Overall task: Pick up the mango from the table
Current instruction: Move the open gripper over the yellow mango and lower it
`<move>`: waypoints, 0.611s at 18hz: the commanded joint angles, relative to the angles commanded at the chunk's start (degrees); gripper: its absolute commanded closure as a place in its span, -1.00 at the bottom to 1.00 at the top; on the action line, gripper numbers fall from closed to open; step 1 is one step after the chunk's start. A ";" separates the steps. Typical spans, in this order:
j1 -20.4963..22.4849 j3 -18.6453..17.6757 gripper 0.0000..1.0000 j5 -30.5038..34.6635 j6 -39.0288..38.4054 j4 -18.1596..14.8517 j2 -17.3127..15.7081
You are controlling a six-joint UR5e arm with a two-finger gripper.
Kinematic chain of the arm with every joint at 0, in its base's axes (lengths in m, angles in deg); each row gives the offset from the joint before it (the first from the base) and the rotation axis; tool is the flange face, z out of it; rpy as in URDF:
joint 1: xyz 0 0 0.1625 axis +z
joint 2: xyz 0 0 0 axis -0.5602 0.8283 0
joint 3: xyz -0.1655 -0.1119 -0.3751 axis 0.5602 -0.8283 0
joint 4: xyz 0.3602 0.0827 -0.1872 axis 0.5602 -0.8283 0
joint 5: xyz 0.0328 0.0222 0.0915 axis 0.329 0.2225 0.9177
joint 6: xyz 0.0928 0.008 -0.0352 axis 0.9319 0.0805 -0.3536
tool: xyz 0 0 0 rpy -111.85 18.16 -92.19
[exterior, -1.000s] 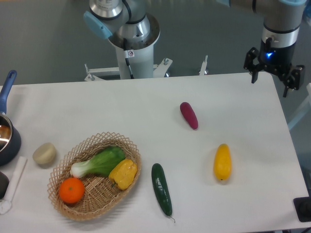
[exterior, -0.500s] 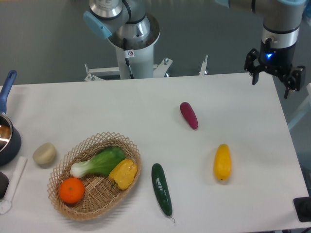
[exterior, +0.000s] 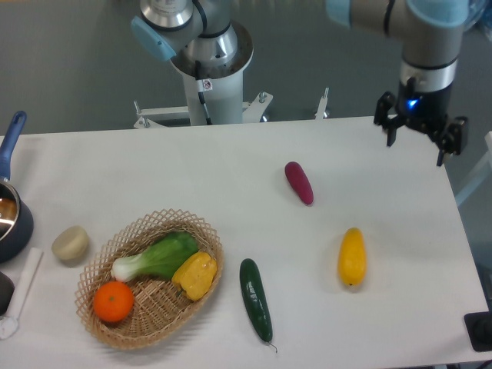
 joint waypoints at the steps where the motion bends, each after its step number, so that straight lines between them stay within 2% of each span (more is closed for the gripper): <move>1: -1.05 0.09 -1.00 -0.09 -2.21 0.09 0.79; 9: -5.81 0.35 -1.00 -0.18 -16.37 0.88 6.85; 11: -6.60 0.35 -1.00 -0.09 -21.19 4.38 9.40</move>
